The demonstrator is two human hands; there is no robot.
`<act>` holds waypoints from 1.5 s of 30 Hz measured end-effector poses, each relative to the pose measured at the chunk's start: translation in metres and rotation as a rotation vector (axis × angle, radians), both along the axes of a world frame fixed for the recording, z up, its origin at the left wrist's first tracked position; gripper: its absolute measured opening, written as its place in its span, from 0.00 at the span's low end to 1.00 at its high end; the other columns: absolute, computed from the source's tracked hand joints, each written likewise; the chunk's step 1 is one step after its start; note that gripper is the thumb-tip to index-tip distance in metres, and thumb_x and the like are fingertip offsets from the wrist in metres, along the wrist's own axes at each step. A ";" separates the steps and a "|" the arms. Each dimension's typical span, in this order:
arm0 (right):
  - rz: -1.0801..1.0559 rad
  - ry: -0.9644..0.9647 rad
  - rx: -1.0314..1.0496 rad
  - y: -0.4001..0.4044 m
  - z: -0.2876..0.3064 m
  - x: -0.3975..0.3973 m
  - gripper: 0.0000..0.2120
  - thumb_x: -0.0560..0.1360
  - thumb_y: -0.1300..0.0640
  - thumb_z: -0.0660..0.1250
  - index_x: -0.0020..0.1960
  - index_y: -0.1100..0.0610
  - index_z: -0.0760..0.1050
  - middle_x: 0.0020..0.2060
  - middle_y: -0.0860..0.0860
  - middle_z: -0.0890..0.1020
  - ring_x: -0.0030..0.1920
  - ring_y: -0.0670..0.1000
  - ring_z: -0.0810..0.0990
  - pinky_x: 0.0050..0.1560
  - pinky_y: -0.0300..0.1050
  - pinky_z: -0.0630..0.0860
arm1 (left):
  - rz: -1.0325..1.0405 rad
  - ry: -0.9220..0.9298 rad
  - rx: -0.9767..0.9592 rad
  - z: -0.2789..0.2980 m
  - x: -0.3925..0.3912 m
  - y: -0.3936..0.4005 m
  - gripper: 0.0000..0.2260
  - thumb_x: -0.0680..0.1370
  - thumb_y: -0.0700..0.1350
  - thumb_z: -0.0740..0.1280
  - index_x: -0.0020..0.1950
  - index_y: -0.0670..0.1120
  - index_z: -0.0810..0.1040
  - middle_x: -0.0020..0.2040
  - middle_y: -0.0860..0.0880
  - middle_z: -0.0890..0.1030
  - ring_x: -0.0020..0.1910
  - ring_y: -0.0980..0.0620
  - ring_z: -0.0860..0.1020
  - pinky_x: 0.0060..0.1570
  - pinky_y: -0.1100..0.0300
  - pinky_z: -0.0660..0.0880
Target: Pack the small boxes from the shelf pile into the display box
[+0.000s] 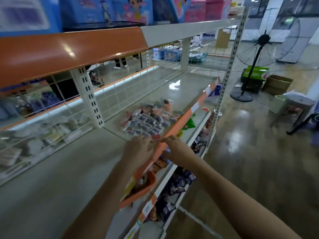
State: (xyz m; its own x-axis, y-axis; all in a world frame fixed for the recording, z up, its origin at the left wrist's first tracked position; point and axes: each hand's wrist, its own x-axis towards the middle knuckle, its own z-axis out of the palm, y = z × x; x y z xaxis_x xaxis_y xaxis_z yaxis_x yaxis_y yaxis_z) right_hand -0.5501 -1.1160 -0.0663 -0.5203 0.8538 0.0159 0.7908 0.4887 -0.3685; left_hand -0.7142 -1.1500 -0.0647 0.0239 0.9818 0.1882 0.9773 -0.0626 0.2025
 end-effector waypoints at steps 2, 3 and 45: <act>-0.019 0.023 0.019 0.033 0.000 0.002 0.21 0.77 0.55 0.62 0.70 0.54 0.66 0.67 0.53 0.68 0.63 0.57 0.71 0.59 0.52 0.73 | 0.010 0.012 0.033 0.001 -0.002 0.032 0.18 0.77 0.60 0.59 0.59 0.50 0.75 0.55 0.49 0.78 0.53 0.49 0.76 0.48 0.57 0.71; -0.024 0.026 0.029 0.049 0.000 0.001 0.21 0.77 0.55 0.62 0.69 0.54 0.66 0.67 0.53 0.68 0.62 0.57 0.72 0.57 0.52 0.73 | 0.016 0.019 0.037 0.001 -0.004 0.048 0.17 0.77 0.59 0.60 0.59 0.50 0.75 0.55 0.49 0.78 0.53 0.49 0.76 0.48 0.57 0.71; 0.495 0.541 -0.027 0.212 -0.007 -0.024 0.12 0.76 0.54 0.65 0.59 0.54 0.74 0.56 0.47 0.70 0.47 0.45 0.73 0.49 0.41 0.75 | 0.577 -0.396 0.365 0.000 -0.017 0.111 0.08 0.75 0.42 0.69 0.53 0.50 0.80 0.42 0.58 0.75 0.37 0.64 0.74 0.36 0.75 0.68</act>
